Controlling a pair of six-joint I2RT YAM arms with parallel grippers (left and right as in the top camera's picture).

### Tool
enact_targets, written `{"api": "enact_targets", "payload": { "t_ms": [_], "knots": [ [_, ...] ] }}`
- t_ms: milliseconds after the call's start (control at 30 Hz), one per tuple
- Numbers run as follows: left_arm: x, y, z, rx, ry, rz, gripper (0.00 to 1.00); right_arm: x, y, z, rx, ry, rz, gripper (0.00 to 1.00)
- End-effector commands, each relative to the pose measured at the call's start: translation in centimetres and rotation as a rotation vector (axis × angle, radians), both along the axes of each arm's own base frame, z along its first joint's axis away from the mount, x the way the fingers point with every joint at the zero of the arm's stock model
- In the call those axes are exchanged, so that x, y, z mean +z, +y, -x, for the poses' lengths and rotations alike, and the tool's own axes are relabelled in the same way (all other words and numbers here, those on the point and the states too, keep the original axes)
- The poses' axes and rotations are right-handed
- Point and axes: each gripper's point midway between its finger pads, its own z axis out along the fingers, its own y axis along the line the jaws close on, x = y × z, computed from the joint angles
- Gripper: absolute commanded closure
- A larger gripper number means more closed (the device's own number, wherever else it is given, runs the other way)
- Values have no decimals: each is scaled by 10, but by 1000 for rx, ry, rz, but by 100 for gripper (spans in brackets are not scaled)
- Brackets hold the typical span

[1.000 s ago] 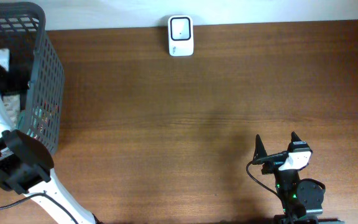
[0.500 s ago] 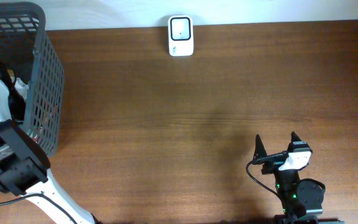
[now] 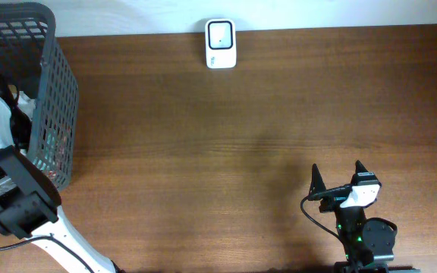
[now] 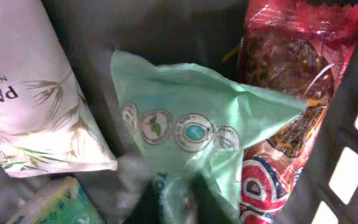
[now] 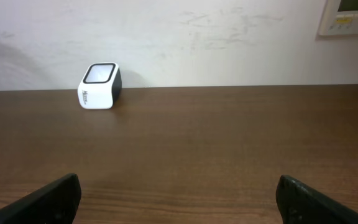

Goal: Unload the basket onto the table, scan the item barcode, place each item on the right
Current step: 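Reach the left gripper into the basket and grasp the mint-green toilet-paper pack, then carry the green pack to the scanner and drop it on the table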

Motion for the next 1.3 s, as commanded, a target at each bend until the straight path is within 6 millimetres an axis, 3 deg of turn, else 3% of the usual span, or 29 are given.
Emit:
{"api": "enact_targets", "payload": {
  "t_ms": [0, 100, 233, 300, 333, 400, 467, 533, 633, 733, 867, 967, 1100, 1167, 1233, 1267],
  "knots": [
    [0, -5, -2, 67, -22, 37, 100, -3, -2, 0, -8, 2, -3, 2],
    [54, 14, -34, 274, -188, -21, 100, -3, -2, 0, -8, 2, -3, 1],
    [180, 35, -70, 548, -549, -78, 100, -3, -2, 0, -8, 2, -3, 1],
    [247, 33, -80, 579, -746, -64, 100, -3, -2, 0, -8, 2, -3, 2],
    [291, 22, -83, 596, -887, -8, 100, -3, -2, 0, -8, 2, -3, 1],
    [336, 9, -81, 631, -1027, 73, 100, -3, -2, 0, -8, 2, -3, 2],
    [397, -31, -77, 526, -1192, 239, 100, -3, -2, 0, -8, 2, -3, 1],
    [440, -82, -69, 345, -1276, 413, 100, -3, -2, 0, -8, 2, -3, 1],
    [468, -161, -56, 180, -1253, 686, 100, -3, -2, 0, -8, 2, -3, 1],
    [454, -218, -55, 104, -1126, 801, 100, -3, -2, 0, -8, 2, -3, 1],
    [395, -288, -59, 137, -894, 711, 100, -3, -2, 0, -8, 2, -3, 1],
    [338, -321, -60, 151, -735, 507, 100, -3, -2, 0, -8, 2, -3, 1],
    [239, -370, -63, 77, -470, 268, 100, -3, -2, 0, -8, 2, -3, 1],
    [190, -387, -65, 67, -361, 195, 100, -3, -2, 0, -8, 2, -3, 1],
    [160, -400, -70, 49, -311, 178, 100, -3, -2, 0, -8, 2, -3, 1],
    [132, -413, -78, 30, -288, 171, 100, -3, -2, 0, -8, 2, -3, 1]
  ]
}}
